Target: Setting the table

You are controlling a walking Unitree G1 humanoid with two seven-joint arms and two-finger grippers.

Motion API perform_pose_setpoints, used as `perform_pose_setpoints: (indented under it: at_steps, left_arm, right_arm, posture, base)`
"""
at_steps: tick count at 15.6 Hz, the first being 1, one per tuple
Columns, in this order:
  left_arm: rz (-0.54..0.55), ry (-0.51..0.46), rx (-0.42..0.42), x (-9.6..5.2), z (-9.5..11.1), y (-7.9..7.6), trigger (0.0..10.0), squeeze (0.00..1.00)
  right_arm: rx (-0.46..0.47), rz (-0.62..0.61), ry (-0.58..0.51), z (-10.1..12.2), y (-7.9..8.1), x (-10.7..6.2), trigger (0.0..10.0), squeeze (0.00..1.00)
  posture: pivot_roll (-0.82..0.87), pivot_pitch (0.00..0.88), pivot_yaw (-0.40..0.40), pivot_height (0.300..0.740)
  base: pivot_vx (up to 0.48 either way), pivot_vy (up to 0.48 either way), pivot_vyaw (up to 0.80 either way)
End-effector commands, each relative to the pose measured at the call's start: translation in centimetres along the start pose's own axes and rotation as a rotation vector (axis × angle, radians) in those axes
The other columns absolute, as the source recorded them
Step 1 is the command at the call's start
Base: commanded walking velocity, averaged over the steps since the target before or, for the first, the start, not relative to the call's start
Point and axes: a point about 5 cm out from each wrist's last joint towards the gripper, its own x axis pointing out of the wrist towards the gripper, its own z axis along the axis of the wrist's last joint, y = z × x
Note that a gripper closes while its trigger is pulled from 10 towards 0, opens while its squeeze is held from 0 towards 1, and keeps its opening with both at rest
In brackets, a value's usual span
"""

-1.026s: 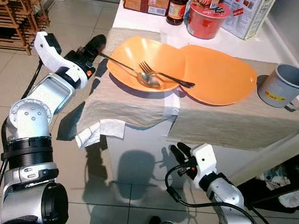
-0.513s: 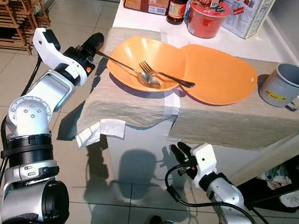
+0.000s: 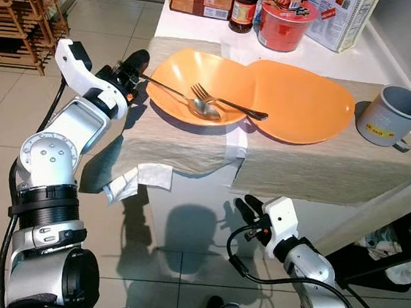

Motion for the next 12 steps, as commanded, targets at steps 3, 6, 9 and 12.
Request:
perform_pose_setpoints:
  at_steps: [3, 6, 9, 12]
  left_arm:
    - [-0.024, -0.005, 0.025, 0.12, 0.33, -0.95, 0.0, 0.0]
    - [-0.021, -0.01, 0.025, -0.04, 0.39, -0.88, 0.0, 0.0]
    - [-0.023, -0.012, 0.024, -0.04, 0.38, -0.91, 0.0, 0.0]
    - [-0.03, -0.028, 0.022, 0.0, 0.57, -1.19, 0.0, 0.0]
  right_arm:
    - [0.009, -0.015, 0.0, 0.0, -0.27, -0.22, 10.0, 0.0]
    - [0.009, -0.015, 0.001, 0.01, -0.27, -0.18, 10.0, 0.0]
    - [0.007, -0.017, 0.001, 0.02, -0.31, -0.14, 10.0, 0.0]
    - [0.006, -0.019, 0.001, 0.07, -0.37, -0.08, 10.0, 0.0]
  posture:
    - [-0.09, 0.122, -0.003, 0.74]
    - [-0.09, 0.12, -0.005, 0.74]
    - [-0.09, 0.118, -0.006, 0.74]
    - [-0.09, 0.116, -0.008, 0.74]
  base:
    - [0.0, 0.0, 0.0]
    - [0.0, 0.0, 0.0]
    - [0.0, 0.0, 0.0]
    - [0.0, 0.0, 0.0]
